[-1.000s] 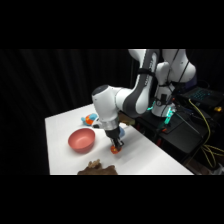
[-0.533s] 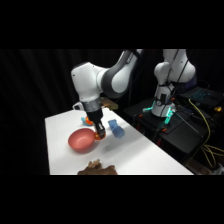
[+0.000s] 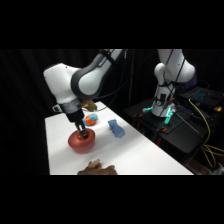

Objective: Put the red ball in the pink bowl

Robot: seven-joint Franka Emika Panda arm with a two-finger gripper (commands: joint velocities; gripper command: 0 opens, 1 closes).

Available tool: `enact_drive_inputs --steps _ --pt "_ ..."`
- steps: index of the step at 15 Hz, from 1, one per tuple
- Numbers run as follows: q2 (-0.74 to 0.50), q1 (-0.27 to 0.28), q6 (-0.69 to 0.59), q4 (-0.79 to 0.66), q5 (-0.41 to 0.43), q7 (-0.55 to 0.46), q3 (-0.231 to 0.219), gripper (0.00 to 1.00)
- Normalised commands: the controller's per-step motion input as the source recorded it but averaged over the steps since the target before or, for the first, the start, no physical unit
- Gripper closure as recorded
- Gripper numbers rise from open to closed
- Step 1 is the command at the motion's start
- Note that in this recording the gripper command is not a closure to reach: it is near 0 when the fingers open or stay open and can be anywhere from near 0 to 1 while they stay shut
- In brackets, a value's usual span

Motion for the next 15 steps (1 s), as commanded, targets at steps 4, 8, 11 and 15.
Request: enact_drive_inputs --steps 4,8,11,15 --pt "0.34 -0.061 -0.34 0.60 0.033 0.07 0.005 0.29" --pt "0.13 -0.033 -0.27 0.37 0.054 0.07 0.016 0.00" --pt "-0.01 -0.015 -0.17 0.16 0.067 0.07 0.021 0.00" --pt "-0.08 -0.026 -0.09 0.03 0.090 0.04 0.025 0.00"
